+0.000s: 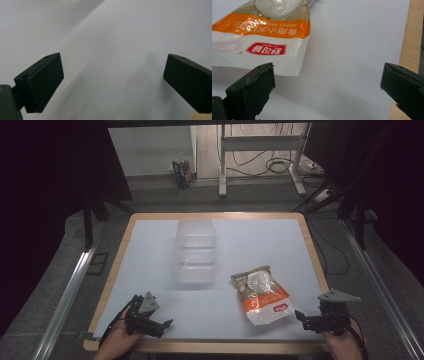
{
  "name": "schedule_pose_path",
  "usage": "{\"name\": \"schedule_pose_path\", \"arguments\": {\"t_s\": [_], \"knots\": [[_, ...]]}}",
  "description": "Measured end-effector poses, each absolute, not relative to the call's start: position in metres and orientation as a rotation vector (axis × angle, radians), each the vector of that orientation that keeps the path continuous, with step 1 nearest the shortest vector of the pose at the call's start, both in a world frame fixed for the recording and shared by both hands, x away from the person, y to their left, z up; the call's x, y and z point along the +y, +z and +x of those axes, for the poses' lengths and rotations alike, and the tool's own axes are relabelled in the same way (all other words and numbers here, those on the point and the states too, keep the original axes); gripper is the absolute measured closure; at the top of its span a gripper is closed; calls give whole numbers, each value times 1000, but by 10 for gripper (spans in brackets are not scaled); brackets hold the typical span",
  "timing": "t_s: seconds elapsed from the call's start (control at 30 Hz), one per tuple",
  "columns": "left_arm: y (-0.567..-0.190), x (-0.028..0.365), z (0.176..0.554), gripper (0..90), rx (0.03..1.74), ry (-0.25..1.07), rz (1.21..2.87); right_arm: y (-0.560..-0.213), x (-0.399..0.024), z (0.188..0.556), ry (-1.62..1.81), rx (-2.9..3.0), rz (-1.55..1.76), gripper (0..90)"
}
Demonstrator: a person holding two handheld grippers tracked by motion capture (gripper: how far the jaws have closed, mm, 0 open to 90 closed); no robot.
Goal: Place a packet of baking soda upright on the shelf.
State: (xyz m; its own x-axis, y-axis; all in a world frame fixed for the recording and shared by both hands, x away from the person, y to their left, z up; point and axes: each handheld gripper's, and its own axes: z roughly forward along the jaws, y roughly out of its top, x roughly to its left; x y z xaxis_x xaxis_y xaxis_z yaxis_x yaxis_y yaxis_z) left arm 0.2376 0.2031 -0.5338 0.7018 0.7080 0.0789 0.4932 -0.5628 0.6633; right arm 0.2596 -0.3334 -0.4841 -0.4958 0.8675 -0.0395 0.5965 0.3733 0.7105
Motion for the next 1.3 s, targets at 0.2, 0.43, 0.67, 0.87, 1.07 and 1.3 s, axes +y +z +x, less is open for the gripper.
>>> {"name": "schedule_pose_path", "arguments": {"t_s": [0.2,0.43,0.67,0.87,1.07,1.3], "knots": [[-534,203,238,30,913,451,2286,-484,-335,260,900,2233,1270,0],[-534,203,238,30,918,447,2286,-479,-342,261,870,2205,1271,0],[-534,202,238,30,918,448,2293,-477,-343,268,923,2213,1280,0],[-534,202,239,30,920,449,2295,-466,-331,275,978,2208,1240,2],[-535,202,239,30,920,450,2297,-467,-312,280,1083,2261,1237,2],[-535,201,239,30,919,452,2301,-464,-290,284,1141,2317,1213,3]]}}
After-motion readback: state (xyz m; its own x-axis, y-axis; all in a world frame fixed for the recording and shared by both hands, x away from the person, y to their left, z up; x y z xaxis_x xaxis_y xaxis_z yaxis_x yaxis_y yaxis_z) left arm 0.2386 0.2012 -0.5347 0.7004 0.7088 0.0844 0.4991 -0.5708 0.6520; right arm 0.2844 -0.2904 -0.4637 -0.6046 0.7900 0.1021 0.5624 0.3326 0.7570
